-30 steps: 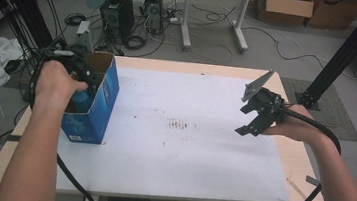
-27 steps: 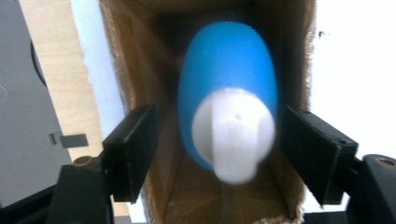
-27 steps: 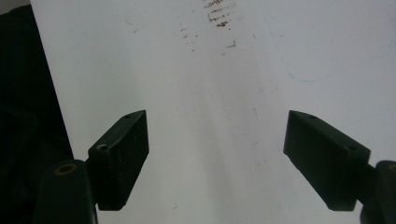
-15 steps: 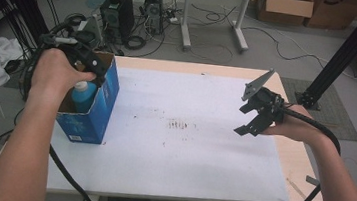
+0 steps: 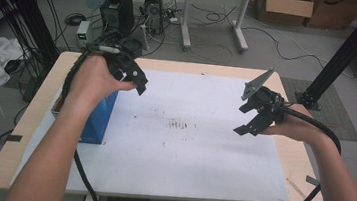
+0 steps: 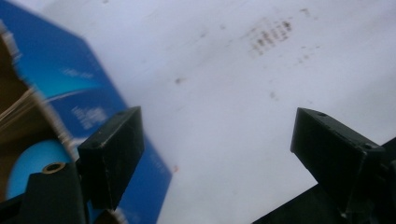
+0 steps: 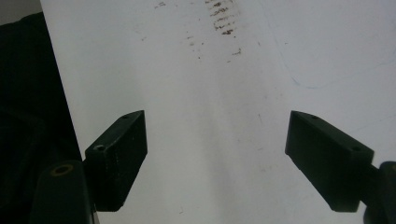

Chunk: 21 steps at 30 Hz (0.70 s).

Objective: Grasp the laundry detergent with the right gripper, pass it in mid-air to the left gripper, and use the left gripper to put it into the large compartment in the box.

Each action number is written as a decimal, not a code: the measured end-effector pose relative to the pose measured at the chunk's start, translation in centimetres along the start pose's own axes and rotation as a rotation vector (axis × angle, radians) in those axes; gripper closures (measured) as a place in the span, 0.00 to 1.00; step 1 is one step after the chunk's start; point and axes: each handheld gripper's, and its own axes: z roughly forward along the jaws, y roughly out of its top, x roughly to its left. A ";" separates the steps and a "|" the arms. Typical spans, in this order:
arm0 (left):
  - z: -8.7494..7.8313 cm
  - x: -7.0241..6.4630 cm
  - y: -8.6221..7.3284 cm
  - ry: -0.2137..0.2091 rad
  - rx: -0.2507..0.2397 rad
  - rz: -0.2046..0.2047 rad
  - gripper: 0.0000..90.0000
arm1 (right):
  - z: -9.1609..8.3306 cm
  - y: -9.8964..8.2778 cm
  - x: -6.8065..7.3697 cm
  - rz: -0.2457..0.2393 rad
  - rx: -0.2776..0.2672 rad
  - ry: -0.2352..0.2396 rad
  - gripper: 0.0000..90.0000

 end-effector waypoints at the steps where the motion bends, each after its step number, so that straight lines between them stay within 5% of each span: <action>1: 0.3 -0.5 0.2 -0.002 0.001 0.016 0.20 | 0.0 0.0 0.0 0.002 0.004 0.001 0.23; 12: 4.0 -3.1 2.2 -0.040 0.024 0.088 0.19 | -0.3 0.2 0.1 0.001 0.010 0.005 0.22; 21: 4.6 -3.6 2.9 -0.050 0.030 0.099 0.20 | -0.5 0.1 0.0 0.006 0.013 0.003 0.22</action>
